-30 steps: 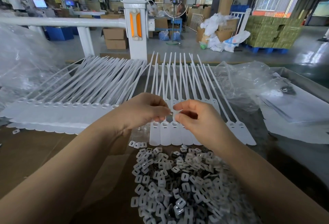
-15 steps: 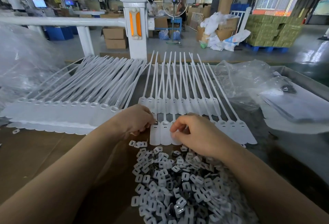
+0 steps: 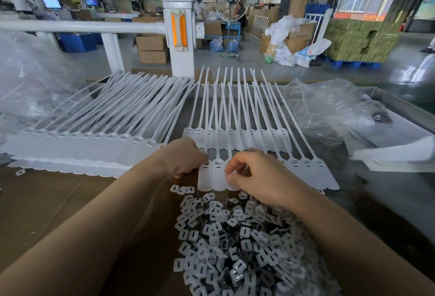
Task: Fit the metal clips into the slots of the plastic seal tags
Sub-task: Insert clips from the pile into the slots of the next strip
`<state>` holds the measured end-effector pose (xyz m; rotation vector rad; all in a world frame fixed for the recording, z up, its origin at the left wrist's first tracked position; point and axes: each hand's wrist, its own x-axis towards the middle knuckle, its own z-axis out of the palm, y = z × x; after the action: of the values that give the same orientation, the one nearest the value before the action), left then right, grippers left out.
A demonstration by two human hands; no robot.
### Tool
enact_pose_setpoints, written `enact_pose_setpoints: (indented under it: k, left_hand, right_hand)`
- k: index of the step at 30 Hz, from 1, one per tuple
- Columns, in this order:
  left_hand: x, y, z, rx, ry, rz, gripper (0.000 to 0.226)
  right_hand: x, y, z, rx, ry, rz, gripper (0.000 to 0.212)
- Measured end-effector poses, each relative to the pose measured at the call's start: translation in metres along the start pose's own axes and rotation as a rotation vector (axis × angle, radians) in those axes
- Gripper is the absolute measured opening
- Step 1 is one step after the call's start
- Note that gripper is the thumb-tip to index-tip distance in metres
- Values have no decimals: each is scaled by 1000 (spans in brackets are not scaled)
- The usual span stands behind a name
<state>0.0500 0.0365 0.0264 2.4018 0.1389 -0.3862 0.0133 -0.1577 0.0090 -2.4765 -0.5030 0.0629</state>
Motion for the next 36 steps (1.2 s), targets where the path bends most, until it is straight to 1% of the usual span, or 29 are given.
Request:
enact_pose_setpoints:
  k: [6, 8, 12, 17, 21, 23, 26, 28, 32, 36]
  left_hand:
    - [0, 2, -3, 5, -20, -20, 21]
    - [0, 3, -4, -6, -37, -25, 18]
    - [-2, 2, -5, -6, -36, -10, 20]
    - [-2, -3, -5, -22, -35, 31, 31]
    - [-4, -3, -4, -18, -38, 54, 21]
    - [-5, -3, -4, -24, -26, 66, 17]
    - [-7, -3, -3, -32, -21, 81, 16]
    - [-8, -3, -3, -24, -14, 96, 16]
    - [-9, -3, -3, -11, 0, 110, 16]
    - [-11, -4, -3, -36, 5, 122, 21]
  right_hand:
    - [1, 0, -1, -6, -5, -2, 9]
    - [0, 1, -1, -6, -5, -4, 11]
    - [1, 1, -2, -6, -12, -5, 10]
    - [0, -1, -3, 3, -10, -10, 10]
    - [-2, -6, -5, 58, 2, -103, 14]
    - [-4, -11, -4, 55, -47, -183, 15]
    - [-7, -18, 1, -52, -119, -280, 17]
    - [-7, -20, 3, -117, -122, -305, 22]
    - [-8, -23, 4, -166, -130, -344, 31]
    - [-8, -25, 5, -202, -126, -362, 22]
